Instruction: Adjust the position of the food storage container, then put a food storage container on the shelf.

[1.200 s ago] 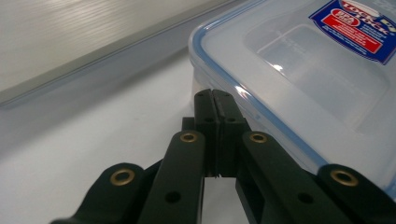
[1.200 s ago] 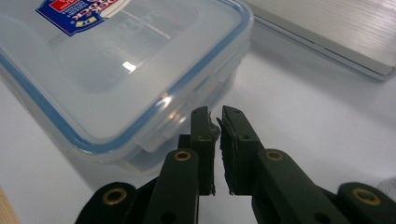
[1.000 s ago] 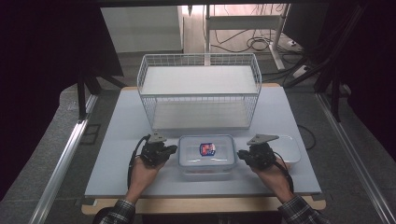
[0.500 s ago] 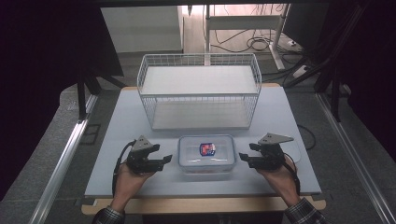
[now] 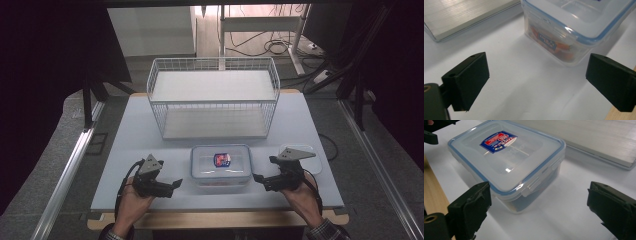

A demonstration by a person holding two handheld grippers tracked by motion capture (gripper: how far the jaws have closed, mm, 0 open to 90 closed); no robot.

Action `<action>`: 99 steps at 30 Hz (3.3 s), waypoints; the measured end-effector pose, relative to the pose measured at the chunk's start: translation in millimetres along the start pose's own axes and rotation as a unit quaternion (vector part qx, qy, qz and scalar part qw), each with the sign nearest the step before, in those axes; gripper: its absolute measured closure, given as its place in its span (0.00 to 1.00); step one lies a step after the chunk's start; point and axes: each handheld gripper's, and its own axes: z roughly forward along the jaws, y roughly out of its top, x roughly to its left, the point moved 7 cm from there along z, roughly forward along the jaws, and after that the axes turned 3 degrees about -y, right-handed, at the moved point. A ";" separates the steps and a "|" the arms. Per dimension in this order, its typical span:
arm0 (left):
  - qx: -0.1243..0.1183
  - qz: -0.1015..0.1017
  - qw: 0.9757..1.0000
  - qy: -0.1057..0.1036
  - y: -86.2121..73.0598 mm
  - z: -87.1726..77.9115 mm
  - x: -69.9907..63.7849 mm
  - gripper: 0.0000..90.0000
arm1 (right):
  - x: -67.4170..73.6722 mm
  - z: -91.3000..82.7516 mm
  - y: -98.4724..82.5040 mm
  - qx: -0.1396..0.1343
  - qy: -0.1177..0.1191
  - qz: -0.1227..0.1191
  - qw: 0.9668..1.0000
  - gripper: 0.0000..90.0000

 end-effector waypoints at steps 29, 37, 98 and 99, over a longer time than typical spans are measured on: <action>-0.001 -0.040 0.998 -0.044 17.2 9.6 -2.9 0.02 | 2.0 6.5 9.4 0.026 -0.030 -0.013 0.999 0.04; 0.005 -0.026 0.998 -0.048 25.4 18.2 -4.6 0.05 | -1.6 10.8 12.8 0.040 -0.025 -0.004 0.999 0.09; -0.012 -0.167 0.964 -0.207 34.1 29.0 -11.0 0.59 | 12.4 17.7 14.6 0.061 0.113 0.131 0.983 0.56; -0.012 -0.167 0.965 -0.204 34.2 28.7 -10.4 0.59 | 13.3 18.2 14.5 0.059 0.111 0.126 0.984 0.56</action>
